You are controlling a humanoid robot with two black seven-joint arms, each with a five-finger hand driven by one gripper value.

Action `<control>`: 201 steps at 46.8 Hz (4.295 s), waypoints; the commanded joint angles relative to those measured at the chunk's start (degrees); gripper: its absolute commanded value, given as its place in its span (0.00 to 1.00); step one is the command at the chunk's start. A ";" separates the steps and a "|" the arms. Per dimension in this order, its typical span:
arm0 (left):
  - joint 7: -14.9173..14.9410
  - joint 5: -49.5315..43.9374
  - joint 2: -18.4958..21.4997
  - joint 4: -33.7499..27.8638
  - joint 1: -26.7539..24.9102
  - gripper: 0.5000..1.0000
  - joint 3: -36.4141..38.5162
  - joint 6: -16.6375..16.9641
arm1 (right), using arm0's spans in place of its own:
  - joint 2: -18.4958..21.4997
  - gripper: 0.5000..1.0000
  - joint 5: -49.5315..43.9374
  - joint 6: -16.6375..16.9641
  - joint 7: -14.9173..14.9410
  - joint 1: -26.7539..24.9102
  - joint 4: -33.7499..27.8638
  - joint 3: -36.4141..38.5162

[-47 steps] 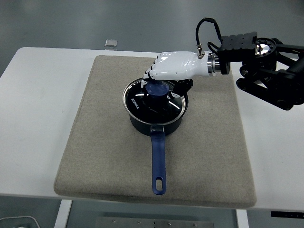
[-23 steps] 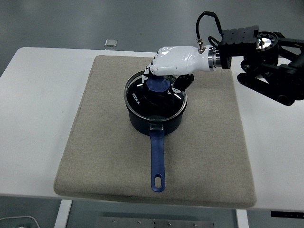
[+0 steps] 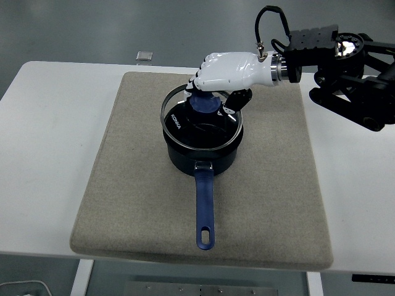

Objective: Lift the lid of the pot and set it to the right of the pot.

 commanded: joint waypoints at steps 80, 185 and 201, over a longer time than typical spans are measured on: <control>-0.05 0.01 0.00 0.00 0.00 1.00 0.00 0.00 | 0.23 0.00 0.70 -3.27 -0.01 -3.98 -25.22 -11.29; 0.03 0.00 0.00 0.00 0.00 1.00 0.00 0.00 | 1.99 0.20 6.32 -2.40 -0.01 -10.22 -24.69 -11.20; 0.03 0.00 0.00 0.00 0.00 1.00 0.00 0.00 | 1.99 0.79 6.41 -2.22 -0.01 -10.13 -24.78 -10.85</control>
